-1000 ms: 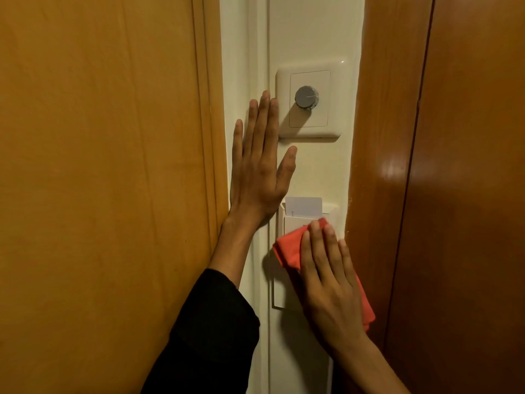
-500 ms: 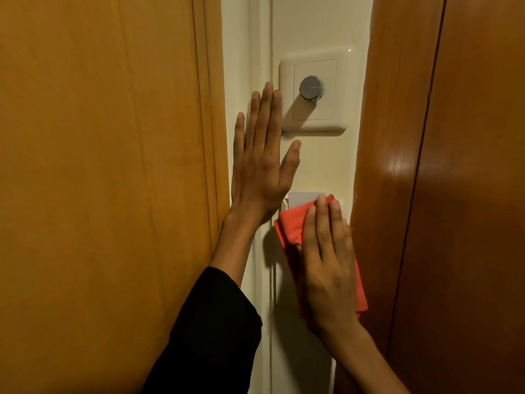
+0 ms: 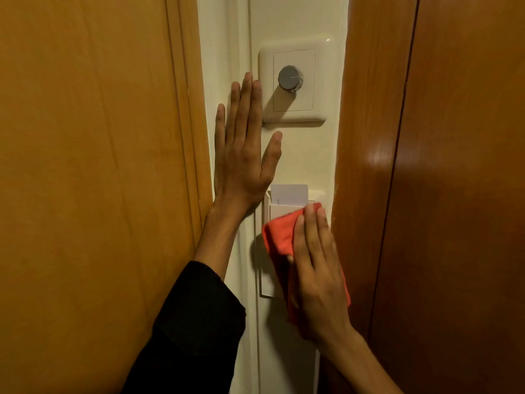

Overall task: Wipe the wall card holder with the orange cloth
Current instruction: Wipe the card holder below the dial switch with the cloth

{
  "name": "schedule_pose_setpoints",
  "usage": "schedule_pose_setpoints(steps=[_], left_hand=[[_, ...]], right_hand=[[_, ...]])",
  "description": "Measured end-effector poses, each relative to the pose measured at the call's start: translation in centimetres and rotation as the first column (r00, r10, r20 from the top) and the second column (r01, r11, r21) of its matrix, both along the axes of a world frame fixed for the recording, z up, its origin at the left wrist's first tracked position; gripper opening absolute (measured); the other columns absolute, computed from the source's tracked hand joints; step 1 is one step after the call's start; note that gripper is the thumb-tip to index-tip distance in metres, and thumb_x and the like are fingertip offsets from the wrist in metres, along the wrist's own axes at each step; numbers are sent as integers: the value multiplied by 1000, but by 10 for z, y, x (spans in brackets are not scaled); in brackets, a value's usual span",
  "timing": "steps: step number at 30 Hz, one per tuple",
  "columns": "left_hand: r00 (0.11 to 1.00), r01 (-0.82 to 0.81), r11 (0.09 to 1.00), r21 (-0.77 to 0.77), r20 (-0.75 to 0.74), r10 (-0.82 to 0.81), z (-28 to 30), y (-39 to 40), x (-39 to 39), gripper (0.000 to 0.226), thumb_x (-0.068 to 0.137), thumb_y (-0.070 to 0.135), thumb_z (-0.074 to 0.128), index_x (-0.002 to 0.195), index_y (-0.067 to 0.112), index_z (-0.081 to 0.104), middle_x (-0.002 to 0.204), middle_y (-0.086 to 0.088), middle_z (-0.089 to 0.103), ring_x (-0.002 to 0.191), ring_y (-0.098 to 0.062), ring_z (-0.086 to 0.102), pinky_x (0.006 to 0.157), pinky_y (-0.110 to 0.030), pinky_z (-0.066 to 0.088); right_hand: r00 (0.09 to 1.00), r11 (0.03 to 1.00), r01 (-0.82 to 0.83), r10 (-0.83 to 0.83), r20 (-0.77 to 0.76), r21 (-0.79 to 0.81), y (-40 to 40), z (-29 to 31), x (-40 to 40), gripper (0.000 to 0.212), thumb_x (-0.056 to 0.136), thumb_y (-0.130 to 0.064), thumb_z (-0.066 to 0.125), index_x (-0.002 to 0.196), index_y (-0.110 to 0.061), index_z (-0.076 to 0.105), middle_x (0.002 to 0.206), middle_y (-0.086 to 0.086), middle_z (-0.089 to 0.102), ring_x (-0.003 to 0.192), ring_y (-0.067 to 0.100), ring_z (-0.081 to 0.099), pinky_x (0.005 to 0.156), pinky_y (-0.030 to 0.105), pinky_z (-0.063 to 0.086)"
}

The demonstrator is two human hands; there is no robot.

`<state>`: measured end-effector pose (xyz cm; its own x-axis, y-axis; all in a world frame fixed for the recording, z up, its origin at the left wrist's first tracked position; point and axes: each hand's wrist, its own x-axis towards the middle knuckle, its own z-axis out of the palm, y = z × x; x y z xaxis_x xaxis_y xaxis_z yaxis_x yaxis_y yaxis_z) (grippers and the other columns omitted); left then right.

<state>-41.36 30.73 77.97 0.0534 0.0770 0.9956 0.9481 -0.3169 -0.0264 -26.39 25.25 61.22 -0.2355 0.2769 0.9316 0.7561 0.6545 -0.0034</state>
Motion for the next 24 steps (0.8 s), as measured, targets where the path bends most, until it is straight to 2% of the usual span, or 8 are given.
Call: schedule_pose_setpoints(steps=[2, 4, 10, 14, 16, 19, 22, 24], left_hand=[[1000, -11, 1000, 1, -5, 11, 1, -1, 0, 69, 106, 45, 26, 161, 6, 17, 171, -14, 16, 161, -28, 12, 132, -46, 3], [1000, -6, 1000, 1, -2, 6, 1, -1, 0, 69, 105, 44, 28, 161, 6, 17, 171, -14, 16, 161, -29, 12, 132, -47, 4], [1000, -18, 1000, -1, 1, 18, 0, 0, 0, 68, 105, 42, 30, 161, 6, 18, 171, -14, 17, 161, -28, 13, 132, -46, 3], [999, -32, 999, 5, -4, 32, 0, 1, -1, 70, 105, 47, 25, 161, 6, 20, 171, -15, 19, 161, -29, 15, 131, -47, 4], [1000, -15, 1000, 0, -14, 15, 0, 1, -2, 70, 105, 47, 25, 161, 6, 18, 171, -15, 17, 161, -29, 14, 132, -49, 6], [1000, -4, 1000, -3, -25, 3, -1, 0, -3, 69, 105, 43, 29, 161, 6, 16, 171, -14, 15, 161, -28, 12, 133, -48, 4], [1000, -16, 1000, 2, -18, 16, 0, 0, -2, 69, 105, 43, 31, 161, 5, 19, 171, -15, 18, 161, -28, 14, 132, -45, 3], [1000, -13, 1000, 3, -21, 13, -1, 1, -1, 69, 104, 43, 32, 160, 4, 21, 170, -15, 19, 160, -29, 16, 132, -45, 3]], right_hand=[[993, 998, 58, -57, 102, -7, -2, -23, 10, 94, 87, -21, 72, 156, 0, 13, 167, 17, 8, 158, 32, 4, 128, 51, 14], [987, 997, 71, -71, 145, 9, -2, -30, 14, 93, 86, -23, 71, 155, 0, 14, 167, 16, 7, 158, 30, 1, 128, 46, 10], [991, 998, 19, -12, -132, 54, 3, 20, -29, 62, 102, -11, 50, 155, 1, 19, 166, 18, 13, 158, 30, 3, 130, 42, 2], [971, 984, 61, -98, 220, 170, 4, 2, -26, 48, 108, -9, 16, 152, -1, 33, 164, 19, 18, 157, 30, 6, 130, 40, 0], [943, 972, 97, -158, 292, 213, 6, -8, -8, 48, 106, -5, 27, 153, -2, 30, 166, 20, 16, 156, 30, 9, 130, 41, -1], [974, 978, 127, -155, 166, 168, 10, -6, 8, 76, 93, -8, 65, 156, 0, 23, 167, 19, 14, 158, 30, 9, 130, 43, 2], [997, 989, 72, -67, -41, 128, 8, 11, -11, 72, 95, -12, 66, 154, 3, 26, 164, 21, 20, 158, 32, 11, 130, 45, 9], [997, 987, 71, -64, -48, 146, 7, 19, -24, 69, 95, -13, 67, 152, 2, 31, 163, 20, 26, 157, 31, 14, 129, 44, 11]])
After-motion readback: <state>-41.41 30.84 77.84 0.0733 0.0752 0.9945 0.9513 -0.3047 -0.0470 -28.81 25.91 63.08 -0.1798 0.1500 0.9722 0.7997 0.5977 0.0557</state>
